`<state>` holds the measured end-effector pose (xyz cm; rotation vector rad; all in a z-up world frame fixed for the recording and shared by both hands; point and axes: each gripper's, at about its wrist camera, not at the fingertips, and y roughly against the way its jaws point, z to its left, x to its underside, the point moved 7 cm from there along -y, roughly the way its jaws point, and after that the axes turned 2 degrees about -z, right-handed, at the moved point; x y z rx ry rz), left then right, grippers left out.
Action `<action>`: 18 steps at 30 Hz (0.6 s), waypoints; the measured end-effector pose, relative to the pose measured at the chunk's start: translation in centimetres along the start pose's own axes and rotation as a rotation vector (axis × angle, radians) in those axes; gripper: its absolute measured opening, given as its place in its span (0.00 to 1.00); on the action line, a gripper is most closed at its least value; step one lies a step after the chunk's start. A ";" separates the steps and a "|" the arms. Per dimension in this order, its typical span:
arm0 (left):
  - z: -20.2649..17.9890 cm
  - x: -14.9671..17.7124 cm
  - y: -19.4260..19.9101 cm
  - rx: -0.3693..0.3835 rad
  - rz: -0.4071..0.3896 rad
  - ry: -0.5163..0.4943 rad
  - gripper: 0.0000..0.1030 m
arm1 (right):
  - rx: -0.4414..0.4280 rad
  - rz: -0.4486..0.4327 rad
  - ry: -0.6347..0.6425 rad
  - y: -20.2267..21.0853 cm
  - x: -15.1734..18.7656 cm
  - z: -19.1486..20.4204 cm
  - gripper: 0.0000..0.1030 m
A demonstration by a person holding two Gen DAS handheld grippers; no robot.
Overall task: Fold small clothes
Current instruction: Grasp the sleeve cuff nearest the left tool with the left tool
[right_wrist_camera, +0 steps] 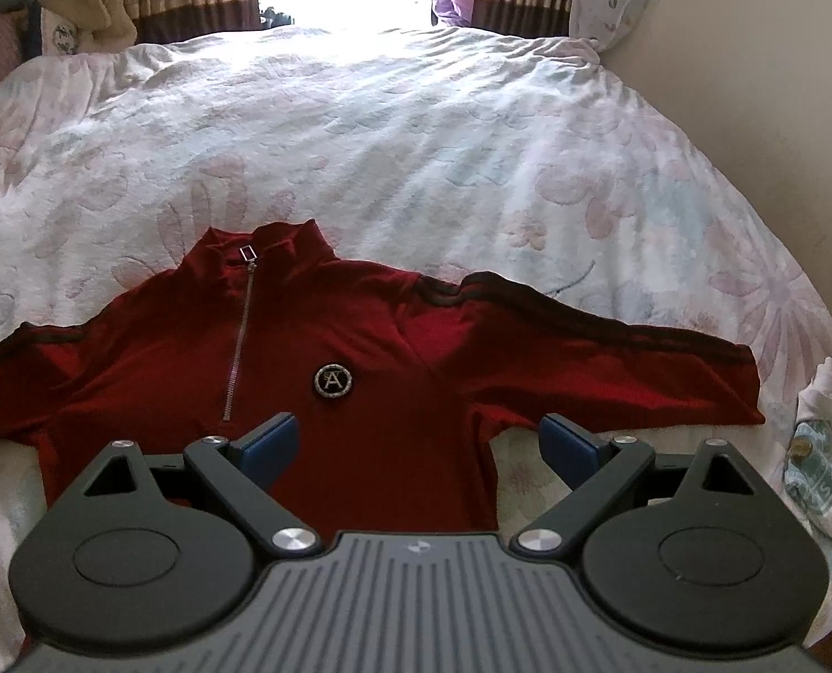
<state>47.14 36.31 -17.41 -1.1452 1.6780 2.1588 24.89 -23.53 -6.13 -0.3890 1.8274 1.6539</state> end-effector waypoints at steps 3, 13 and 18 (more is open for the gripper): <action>-0.8 -2.3 3.2 0.044 -0.065 -0.020 0.00 | -0.003 -0.007 -0.008 0.4 0.3 -0.5 1.00; -11.9 -5.5 14.9 0.278 -0.216 -0.123 0.00 | -0.004 -0.004 -0.082 0.5 1.9 -4.5 1.00; -25.5 -3.7 23.0 0.546 -0.262 -0.201 0.00 | 0.048 0.019 -0.127 -0.7 2.7 -7.5 1.00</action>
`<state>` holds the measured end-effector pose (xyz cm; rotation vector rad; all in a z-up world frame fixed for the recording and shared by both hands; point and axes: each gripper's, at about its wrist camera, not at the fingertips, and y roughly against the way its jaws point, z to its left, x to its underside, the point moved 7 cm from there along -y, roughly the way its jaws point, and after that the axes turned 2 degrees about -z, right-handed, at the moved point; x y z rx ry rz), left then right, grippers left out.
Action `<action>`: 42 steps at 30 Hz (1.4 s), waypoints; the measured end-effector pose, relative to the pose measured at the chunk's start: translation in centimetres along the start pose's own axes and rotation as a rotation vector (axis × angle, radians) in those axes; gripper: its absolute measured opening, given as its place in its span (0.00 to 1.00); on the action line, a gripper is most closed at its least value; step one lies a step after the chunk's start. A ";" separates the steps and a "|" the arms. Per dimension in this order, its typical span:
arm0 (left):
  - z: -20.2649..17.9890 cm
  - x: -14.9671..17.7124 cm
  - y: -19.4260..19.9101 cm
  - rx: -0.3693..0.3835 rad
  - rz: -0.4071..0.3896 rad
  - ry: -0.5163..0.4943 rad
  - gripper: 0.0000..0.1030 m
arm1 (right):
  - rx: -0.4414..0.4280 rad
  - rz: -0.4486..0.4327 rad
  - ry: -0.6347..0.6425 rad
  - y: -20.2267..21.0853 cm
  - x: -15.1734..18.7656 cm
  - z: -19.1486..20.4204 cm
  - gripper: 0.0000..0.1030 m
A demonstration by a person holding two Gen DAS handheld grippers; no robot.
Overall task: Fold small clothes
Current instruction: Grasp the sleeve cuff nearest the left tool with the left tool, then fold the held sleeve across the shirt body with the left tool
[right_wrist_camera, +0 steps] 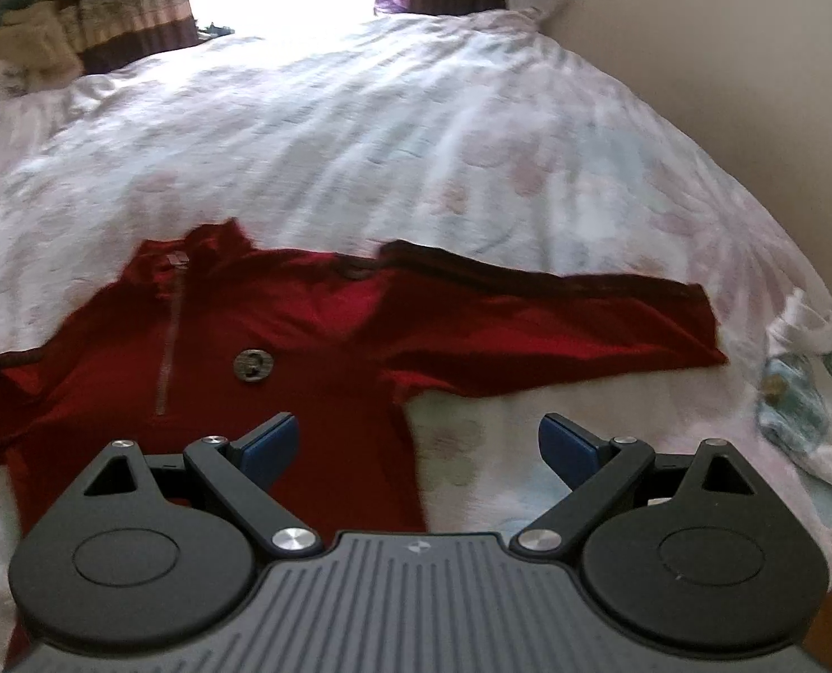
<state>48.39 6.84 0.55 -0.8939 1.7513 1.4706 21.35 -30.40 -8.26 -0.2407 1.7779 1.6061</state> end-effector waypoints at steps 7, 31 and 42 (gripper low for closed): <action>-21.5 -1.8 7.6 0.476 -0.067 -0.173 0.46 | 0.013 0.012 -0.023 -0.3 0.5 -1.7 1.00; 16.5 19.5 5.3 -0.237 0.208 0.323 0.51 | -0.023 0.020 0.076 -1.0 4.7 2.8 1.00; 6.6 18.8 -5.0 -0.185 0.160 -0.352 0.52 | -0.012 0.041 0.099 -6.4 5.8 3.9 1.00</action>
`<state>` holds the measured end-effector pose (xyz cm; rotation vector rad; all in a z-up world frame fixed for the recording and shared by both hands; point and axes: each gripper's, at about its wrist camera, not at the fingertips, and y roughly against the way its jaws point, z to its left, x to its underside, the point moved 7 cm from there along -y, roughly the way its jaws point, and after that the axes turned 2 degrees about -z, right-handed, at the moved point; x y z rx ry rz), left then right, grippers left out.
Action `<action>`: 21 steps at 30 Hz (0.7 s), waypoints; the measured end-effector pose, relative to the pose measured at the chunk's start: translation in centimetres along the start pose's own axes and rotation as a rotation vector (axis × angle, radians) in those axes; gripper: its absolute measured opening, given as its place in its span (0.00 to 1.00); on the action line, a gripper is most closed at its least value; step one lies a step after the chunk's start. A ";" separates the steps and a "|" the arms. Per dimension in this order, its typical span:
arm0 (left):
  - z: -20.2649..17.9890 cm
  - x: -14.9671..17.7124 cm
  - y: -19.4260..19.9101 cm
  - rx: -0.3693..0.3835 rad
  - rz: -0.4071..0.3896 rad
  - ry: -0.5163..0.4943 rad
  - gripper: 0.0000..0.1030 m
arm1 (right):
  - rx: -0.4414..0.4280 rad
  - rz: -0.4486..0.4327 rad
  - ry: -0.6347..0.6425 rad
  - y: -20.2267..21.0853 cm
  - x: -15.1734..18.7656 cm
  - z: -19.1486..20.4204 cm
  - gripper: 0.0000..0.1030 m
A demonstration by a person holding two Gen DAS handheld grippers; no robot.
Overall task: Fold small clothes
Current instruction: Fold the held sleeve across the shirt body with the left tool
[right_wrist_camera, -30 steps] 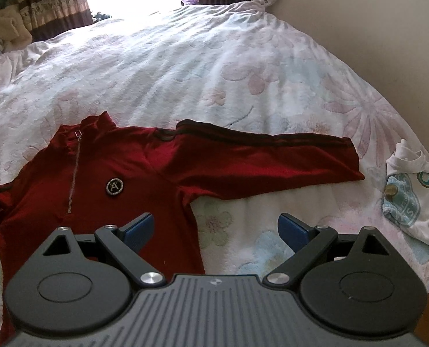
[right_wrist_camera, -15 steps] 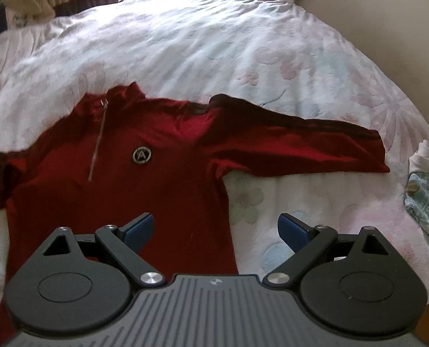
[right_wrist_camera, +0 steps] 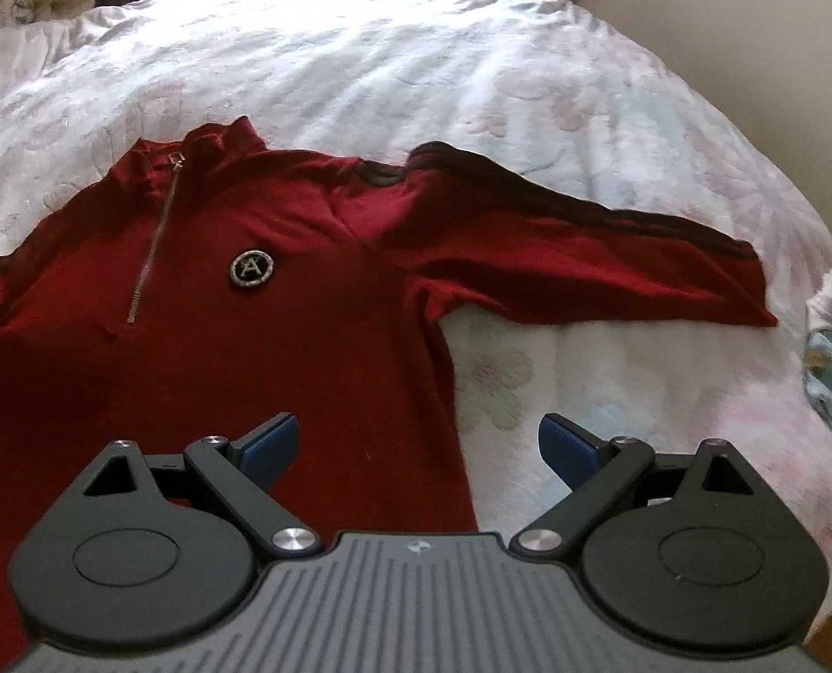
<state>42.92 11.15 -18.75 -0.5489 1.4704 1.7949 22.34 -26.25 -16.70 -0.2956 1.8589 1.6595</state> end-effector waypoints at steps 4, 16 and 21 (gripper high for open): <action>-1.7 0.4 -4.0 0.052 0.016 0.016 0.52 | -0.071 -0.041 0.085 -2.7 -1.0 1.5 1.00; -0.2 -1.5 -4.3 0.065 -0.019 0.177 0.02 | -0.008 -0.025 0.193 -7.2 -3.2 -1.0 1.00; -1.5 -7.3 1.2 0.104 -0.132 0.268 0.02 | -0.036 -0.037 0.152 -5.7 -2.9 -2.7 1.00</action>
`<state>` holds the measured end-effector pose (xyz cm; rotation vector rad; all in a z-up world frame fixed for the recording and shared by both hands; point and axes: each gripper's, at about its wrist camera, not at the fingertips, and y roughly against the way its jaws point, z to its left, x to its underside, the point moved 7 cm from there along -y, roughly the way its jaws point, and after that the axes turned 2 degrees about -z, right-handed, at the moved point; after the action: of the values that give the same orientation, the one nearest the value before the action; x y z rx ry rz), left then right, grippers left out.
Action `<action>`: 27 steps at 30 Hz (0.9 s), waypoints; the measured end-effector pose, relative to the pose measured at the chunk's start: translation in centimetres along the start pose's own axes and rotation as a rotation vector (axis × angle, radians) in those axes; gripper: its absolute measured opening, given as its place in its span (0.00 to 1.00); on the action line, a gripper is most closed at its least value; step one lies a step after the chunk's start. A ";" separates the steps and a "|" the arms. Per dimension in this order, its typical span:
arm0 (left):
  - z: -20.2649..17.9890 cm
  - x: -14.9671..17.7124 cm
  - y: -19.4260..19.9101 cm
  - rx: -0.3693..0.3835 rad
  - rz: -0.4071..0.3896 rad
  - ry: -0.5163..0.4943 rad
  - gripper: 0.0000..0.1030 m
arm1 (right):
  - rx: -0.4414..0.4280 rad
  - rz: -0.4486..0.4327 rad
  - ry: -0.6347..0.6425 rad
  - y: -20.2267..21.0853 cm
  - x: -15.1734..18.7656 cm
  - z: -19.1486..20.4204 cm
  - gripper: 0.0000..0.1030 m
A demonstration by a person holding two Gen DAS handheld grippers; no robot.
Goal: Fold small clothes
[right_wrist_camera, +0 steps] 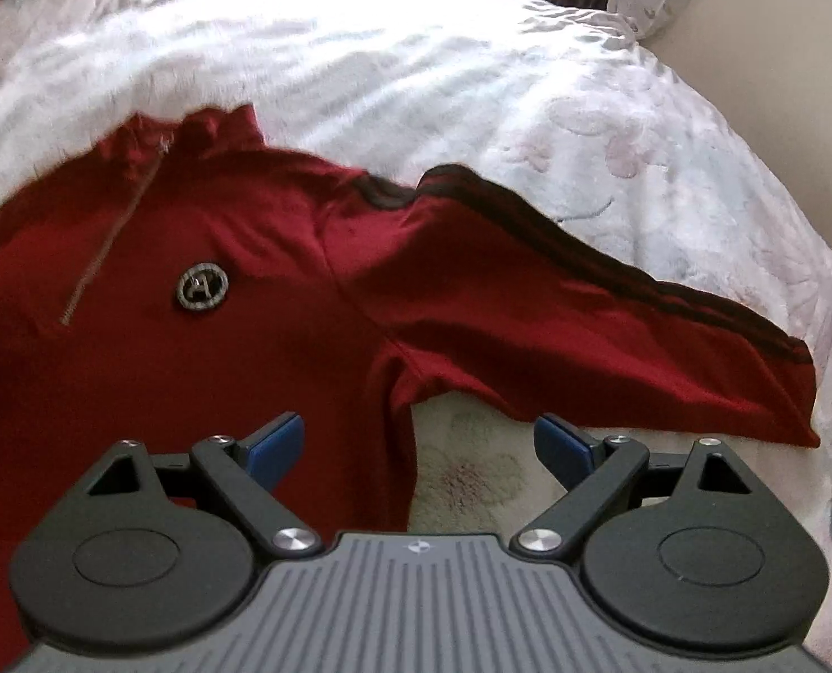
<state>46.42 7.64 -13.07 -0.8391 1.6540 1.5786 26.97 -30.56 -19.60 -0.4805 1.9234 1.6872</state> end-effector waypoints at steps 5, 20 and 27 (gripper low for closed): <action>-10.8 -4.7 2.8 0.155 -0.088 -0.075 0.02 | 0.052 -0.021 -0.002 1.0 -0.1 -1.8 1.00; -21.1 -4.7 9.9 0.267 -0.087 -0.201 0.53 | -0.011 -0.038 -0.118 2.8 0.9 -5.2 1.00; -11.8 3.8 7.8 0.075 0.085 -0.162 0.53 | -0.010 -0.020 -0.079 2.3 1.4 -3.9 1.00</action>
<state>37.25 -3.73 -11.64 -0.5933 1.6399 1.5877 23.93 -33.96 -18.31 -0.4286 1.8491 1.6787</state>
